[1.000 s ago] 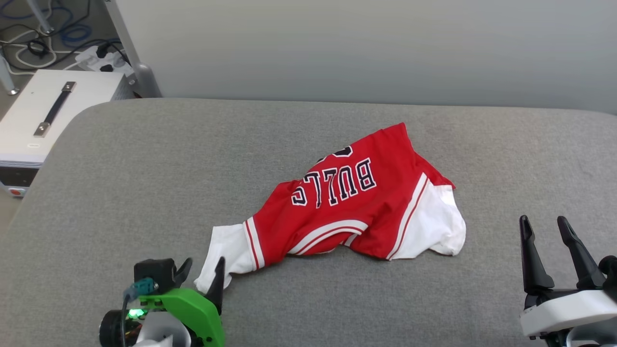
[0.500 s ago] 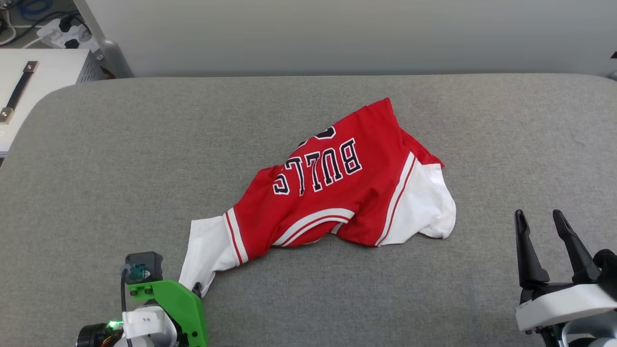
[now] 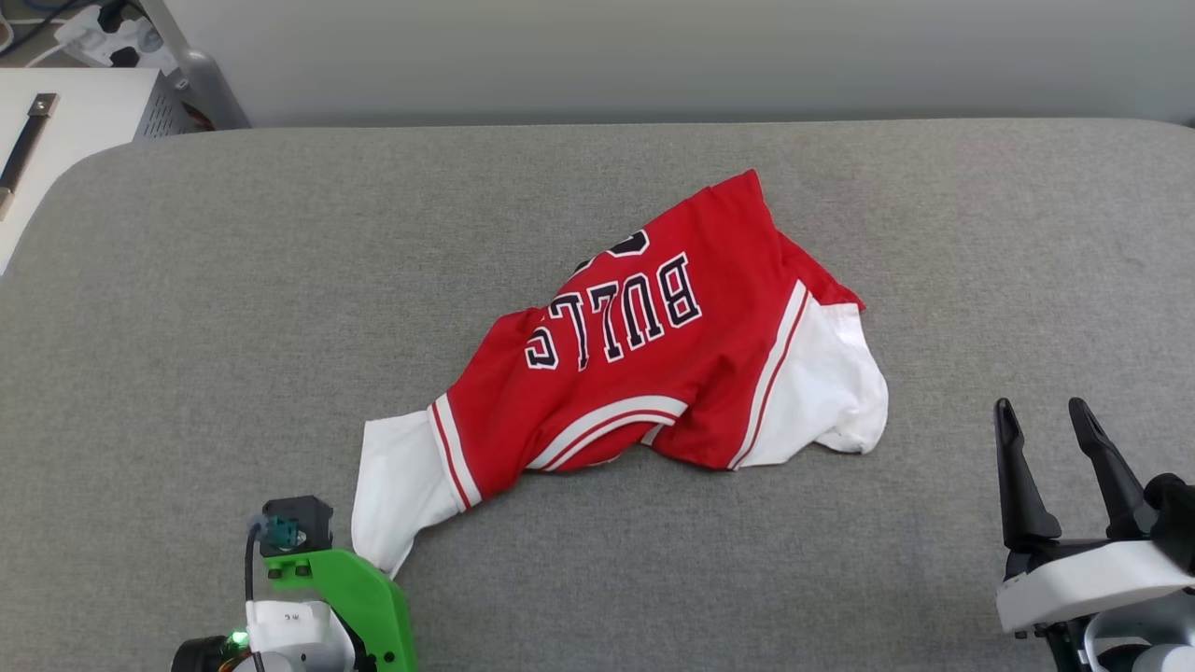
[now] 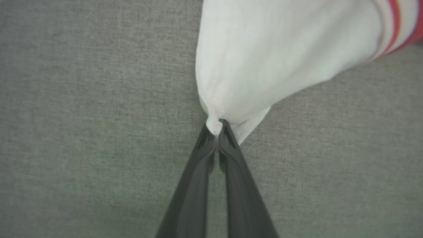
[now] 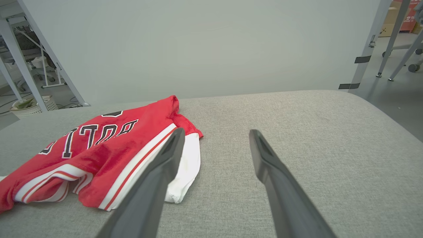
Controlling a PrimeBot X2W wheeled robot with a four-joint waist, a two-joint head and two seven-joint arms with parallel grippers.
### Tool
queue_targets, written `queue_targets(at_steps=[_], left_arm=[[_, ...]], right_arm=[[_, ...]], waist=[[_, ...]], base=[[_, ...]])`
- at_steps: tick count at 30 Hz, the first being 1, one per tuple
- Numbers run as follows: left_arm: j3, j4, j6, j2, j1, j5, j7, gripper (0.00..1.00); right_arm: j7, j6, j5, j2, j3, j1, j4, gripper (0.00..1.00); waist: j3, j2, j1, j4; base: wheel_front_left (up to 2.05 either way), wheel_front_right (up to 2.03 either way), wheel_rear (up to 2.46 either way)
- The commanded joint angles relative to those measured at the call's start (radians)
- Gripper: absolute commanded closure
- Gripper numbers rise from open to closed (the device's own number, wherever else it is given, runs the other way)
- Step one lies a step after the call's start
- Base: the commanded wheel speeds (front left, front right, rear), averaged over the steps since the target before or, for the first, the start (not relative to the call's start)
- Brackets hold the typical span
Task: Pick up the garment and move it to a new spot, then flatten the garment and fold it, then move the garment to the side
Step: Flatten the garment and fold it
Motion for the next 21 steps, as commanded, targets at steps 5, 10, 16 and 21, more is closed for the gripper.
queue_targets(at_steps=[5,10,16,21], left_arm=[[0.019,0.024,-0.012,-0.006,-0.011,-0.004,-0.119,1.0],[0.048,-0.013,-0.027,-0.001,-0.029,-0.001,-0.253,1.0],[0.066,-0.108,-0.061,0.001,-0.048,0.007,-0.416,1.0],[0.059,-0.174,-0.08,0.005,-0.054,0.019,-0.479,1.0]], right_arm=[[0.01,-0.001,-0.011,-0.006,-0.004,-0.004,0.02,0.0],[0.06,-0.001,-0.015,-0.012,-0.013,0.016,0.037,0.0],[0.193,-0.001,-0.012,-0.019,-0.035,0.042,0.042,0.0],[0.375,-0.001,-0.011,-0.043,-0.039,0.03,0.033,0.0]], waist=[[-0.042,-0.0001,0.0,0.023],[-0.081,-0.0001,0.0,0.041],[-0.102,-0.0001,0.0,0.072],[-0.086,-0.0001,0.0,0.099]], base=[[0.0,0.0,0.0],[0.0,0.0,0.0],[0.0,0.0,0.0],[0.0,0.0,0.0]])
